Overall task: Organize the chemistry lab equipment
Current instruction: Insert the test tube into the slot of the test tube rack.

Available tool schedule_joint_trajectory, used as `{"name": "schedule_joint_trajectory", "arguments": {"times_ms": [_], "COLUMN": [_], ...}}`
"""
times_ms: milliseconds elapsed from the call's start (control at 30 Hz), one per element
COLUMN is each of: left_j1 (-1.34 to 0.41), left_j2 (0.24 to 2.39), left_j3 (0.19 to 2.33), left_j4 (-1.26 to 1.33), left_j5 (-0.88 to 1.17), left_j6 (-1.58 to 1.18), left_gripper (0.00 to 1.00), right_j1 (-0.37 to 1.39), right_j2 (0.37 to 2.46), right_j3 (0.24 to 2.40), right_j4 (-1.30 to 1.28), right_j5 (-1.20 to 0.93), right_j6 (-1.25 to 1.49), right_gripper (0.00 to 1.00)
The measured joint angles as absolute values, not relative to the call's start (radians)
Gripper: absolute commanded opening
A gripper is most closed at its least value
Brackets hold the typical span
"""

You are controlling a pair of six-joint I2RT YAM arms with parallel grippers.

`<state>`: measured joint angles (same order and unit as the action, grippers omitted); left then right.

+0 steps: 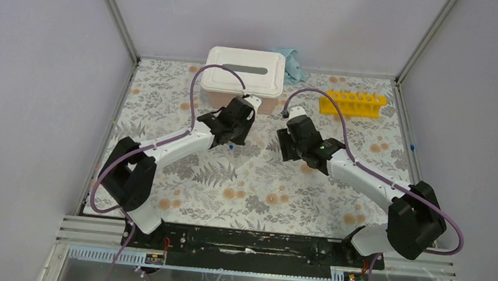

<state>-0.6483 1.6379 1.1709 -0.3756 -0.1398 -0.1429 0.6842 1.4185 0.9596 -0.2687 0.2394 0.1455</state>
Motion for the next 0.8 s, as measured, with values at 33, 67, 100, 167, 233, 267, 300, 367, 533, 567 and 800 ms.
{"name": "schedule_joint_trajectory", "arguments": {"times_ms": [33,67,100,167,233,267,300,367,533,567,800], "left_j1": [-0.648,-0.648,-0.648,-0.648,-0.648,-0.648,-0.648,-0.648,-0.648,-0.648,-0.648], "left_j2": [1.64,1.642,1.643,1.645,1.648,1.65,1.651,1.654,1.656,1.656,1.656], "left_j3": [1.171,1.171,1.171,1.171,1.171,1.171,1.171,1.17,1.167,1.165,1.153], "left_j4": [-0.375,-0.375,-0.374,-0.374,-0.373,-0.373,-0.373,-0.372,-0.36,-0.356,-0.329], "left_j5": [-0.14,-0.141,-0.143,-0.143,-0.144,-0.144,-0.144,-0.145,-0.147,-0.148,-0.156], "left_j6": [-0.142,-0.14,-0.139,-0.138,-0.138,-0.137,-0.137,-0.136,-0.135,-0.135,-0.134], "left_gripper": [0.12,0.12,0.12,0.12,0.12,0.12,0.12,0.13,0.14,0.15,0.16], "right_j1": [0.681,0.68,0.678,0.676,0.673,0.672,0.671,0.669,0.665,0.665,0.66], "right_j2": [1.421,1.423,1.427,1.429,1.432,1.434,1.438,1.444,1.456,1.458,1.472], "right_j3": [0.96,0.96,0.96,0.96,0.96,0.96,0.96,0.96,0.96,0.96,0.96], "right_j4": [-0.268,-0.267,-0.265,-0.263,-0.257,-0.255,-0.253,-0.253,-0.25,-0.25,-0.249], "right_j5": [0.236,0.234,0.232,0.223,0.219,0.218,0.217,0.216,0.215,0.215,0.214], "right_j6": [0.146,0.146,0.146,0.145,0.143,0.143,0.143,0.143,0.142,0.142,0.142], "right_gripper": [0.59,0.59,0.59,0.59,0.59,0.59,0.59,0.59,0.59,0.59,0.59]}}
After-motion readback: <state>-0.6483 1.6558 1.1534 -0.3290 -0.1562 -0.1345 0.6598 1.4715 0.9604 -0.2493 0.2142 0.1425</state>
